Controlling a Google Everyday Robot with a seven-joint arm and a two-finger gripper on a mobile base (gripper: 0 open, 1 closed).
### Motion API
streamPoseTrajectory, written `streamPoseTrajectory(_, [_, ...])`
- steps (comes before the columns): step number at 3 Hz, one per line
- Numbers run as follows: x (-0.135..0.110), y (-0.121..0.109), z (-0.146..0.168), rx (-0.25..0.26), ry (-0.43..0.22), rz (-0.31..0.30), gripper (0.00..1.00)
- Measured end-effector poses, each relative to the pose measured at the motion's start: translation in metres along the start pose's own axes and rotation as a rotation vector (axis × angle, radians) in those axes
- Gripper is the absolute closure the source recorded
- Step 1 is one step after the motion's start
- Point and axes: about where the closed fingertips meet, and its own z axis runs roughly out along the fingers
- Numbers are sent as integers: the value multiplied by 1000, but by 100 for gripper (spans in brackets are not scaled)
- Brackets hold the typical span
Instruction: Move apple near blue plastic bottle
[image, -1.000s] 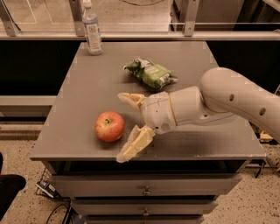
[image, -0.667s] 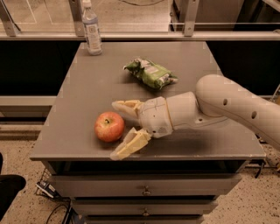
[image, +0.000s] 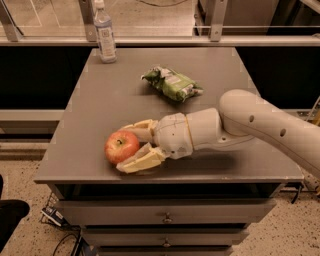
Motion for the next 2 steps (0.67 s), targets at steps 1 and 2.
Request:
streamPoseTrajectory(1, [-1, 1, 2, -4, 0, -2, 87])
streamPoseTrajectory(2, [-2, 1, 3, -7, 0, -4, 100])
